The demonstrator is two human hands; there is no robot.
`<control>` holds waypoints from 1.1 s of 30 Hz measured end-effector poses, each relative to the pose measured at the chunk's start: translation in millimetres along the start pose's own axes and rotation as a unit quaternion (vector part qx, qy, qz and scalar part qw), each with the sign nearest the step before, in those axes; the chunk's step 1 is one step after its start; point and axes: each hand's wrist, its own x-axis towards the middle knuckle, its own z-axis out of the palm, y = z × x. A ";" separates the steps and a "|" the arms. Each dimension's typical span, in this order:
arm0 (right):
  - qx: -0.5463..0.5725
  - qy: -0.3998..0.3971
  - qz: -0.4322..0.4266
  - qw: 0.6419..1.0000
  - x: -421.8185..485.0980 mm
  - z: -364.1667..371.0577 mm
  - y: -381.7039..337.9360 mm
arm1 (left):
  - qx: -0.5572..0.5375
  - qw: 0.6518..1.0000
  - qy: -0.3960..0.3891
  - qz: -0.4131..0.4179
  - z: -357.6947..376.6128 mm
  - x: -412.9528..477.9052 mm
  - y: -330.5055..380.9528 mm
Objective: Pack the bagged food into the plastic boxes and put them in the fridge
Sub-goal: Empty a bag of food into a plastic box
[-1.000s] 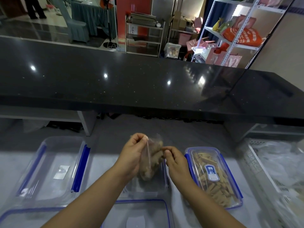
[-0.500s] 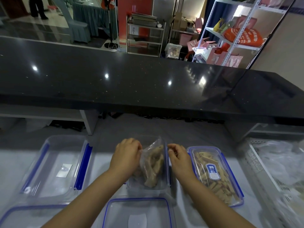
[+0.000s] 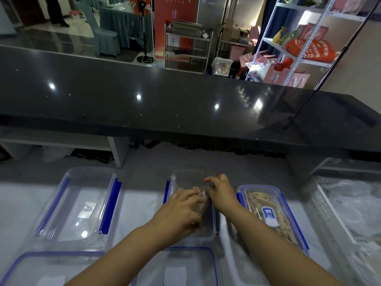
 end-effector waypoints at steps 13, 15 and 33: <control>0.075 0.084 -0.011 0.994 0.9 -25.0 -27.5 | -0.534 0.729 0.204 -0.377 -42.3 5.7 -0.4; 0.094 0.099 -0.025 0.990 -1.7 -32.8 -37.6 | -0.566 0.701 0.218 -0.375 -48.2 9.8 0.8; 0.184 0.059 -0.057 0.979 -26.3 -19.3 -63.9 | -0.526 0.753 0.241 -0.313 -56.2 28.5 -17.4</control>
